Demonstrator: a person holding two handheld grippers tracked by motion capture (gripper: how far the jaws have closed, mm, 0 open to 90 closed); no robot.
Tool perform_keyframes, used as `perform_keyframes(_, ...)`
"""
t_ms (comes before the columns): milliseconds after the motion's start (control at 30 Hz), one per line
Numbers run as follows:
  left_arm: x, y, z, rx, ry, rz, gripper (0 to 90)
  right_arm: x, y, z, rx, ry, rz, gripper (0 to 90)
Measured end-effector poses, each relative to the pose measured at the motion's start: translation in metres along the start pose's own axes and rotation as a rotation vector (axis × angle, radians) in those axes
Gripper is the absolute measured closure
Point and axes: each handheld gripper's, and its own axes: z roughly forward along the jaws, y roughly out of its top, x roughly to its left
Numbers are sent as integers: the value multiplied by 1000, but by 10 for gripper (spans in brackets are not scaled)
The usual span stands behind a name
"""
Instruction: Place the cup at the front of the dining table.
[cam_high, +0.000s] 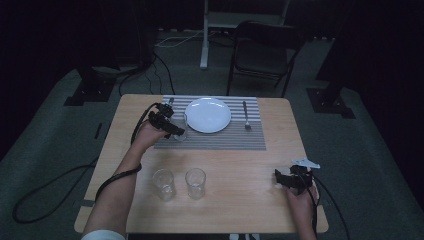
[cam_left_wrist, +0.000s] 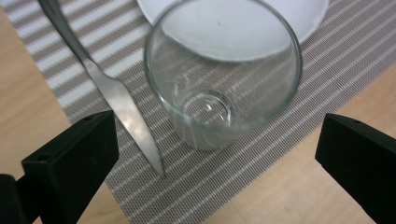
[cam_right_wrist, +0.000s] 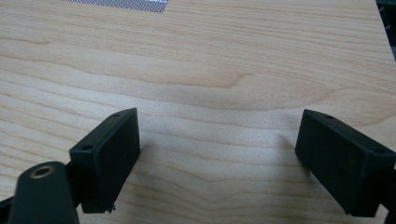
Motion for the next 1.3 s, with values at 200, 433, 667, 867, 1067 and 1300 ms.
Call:
perform_keyframes(200, -1, -12, -3, -1, 14, 1, 0, 0, 0, 0, 0, 0, -1, 137)
perform_keyframes(433, -4, -26, 0, -2, 18, 17, 1, 0, 0, 0, 0, 0, -1, 137)
perform_keyframes(667, -6, -40, -3, -40, 52, 33, 1, 0, 0, 0, -1, 0, -1, 137)
perform_keyframes(867, -2, -60, -4, -30, 70, 4, 1, 0, 0, 0, -1, 0, -1, 137)
perform_keyframes(1067, 3, -77, -7, -41, 93, -37, 0, 0, 0, 0, -1, 0, -1, 137)
perform_keyframes(1300, 8, -98, -10, -59, 92, -67, 0, 0, 0, 0, -1, 0, -1, 136)
